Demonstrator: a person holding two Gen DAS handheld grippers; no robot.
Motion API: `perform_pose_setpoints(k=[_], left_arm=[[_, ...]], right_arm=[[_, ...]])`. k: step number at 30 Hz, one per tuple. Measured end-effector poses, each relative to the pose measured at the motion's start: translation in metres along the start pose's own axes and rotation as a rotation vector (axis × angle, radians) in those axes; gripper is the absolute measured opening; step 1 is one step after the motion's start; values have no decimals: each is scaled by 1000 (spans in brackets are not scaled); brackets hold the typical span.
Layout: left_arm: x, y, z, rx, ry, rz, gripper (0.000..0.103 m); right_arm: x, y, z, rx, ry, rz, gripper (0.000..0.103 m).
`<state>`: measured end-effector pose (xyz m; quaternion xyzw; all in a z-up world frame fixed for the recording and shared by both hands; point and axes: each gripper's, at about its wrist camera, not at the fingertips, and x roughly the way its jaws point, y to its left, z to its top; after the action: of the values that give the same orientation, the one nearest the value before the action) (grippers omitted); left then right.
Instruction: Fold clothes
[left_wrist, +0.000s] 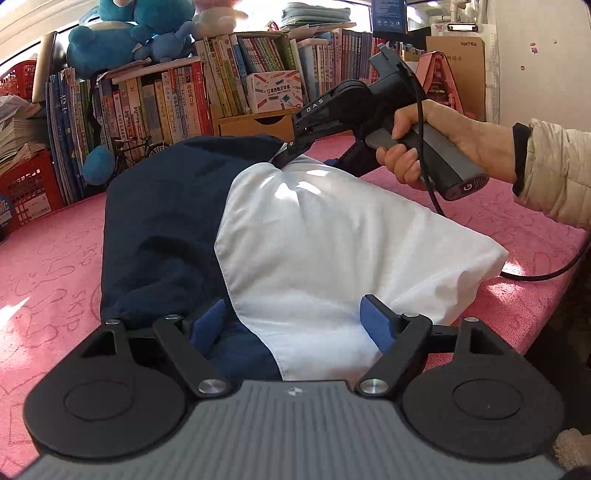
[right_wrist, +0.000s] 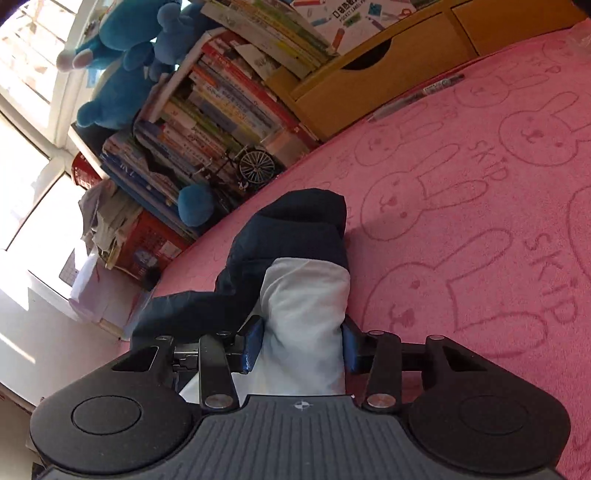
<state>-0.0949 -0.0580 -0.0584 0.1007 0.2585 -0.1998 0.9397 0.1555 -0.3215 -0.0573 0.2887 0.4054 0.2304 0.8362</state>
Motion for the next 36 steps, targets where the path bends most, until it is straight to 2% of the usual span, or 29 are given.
perform_pose_setpoints(k=[3,7,8,9,11,14,15,17,20,21,23,25,27,33,35,36], left_arm=[[0,2,-2,-5,-17,-11,82],[-3,1,-4,-13,-36,-11,81],[-3,1,-4,-14,-38,-11,81],[-3,1,-5,-15,-40,-11,81],[-3,1,-5,-16,-43,-10,81],[-5,1,-5,-17,-46,-8,81],[-5,1,-5,-17,-49,-7,81],[-5,1,-6,-18,-55,-6,81],[-6,0,-8,-18,-68,-5,81],[-6,0,-9,-19,-74,-4,81],[-6,-1,-11,-21,-84,-2,81],[-6,-1,-13,-22,-93,0,81],[-7,-3,-14,-26,-99,7,81],[-7,-4,-16,-34,-108,24,82],[-7,-4,-17,-36,-115,25,82],[-8,-5,-18,-37,-119,25,84]], right_arm=[[16,-2,20,8,17,-20,44],[35,4,40,-70,-36,-108,42],[43,5,46,-78,-47,-134,36],[50,5,52,-87,-58,-160,22],[64,7,62,-116,-74,-212,11],[67,19,73,-150,-85,-260,16],[58,31,70,-205,-119,-263,17],[32,65,51,-409,-197,-212,18],[0,112,10,-704,-155,-30,18],[-6,131,-9,-799,-82,49,18],[4,158,-40,-934,38,97,16],[38,179,-69,-1039,122,52,16],[72,188,-82,-1048,148,17,16],[133,213,-74,-991,216,-16,13],[133,213,-67,-957,219,-25,15],[129,212,-65,-936,215,-32,21]])
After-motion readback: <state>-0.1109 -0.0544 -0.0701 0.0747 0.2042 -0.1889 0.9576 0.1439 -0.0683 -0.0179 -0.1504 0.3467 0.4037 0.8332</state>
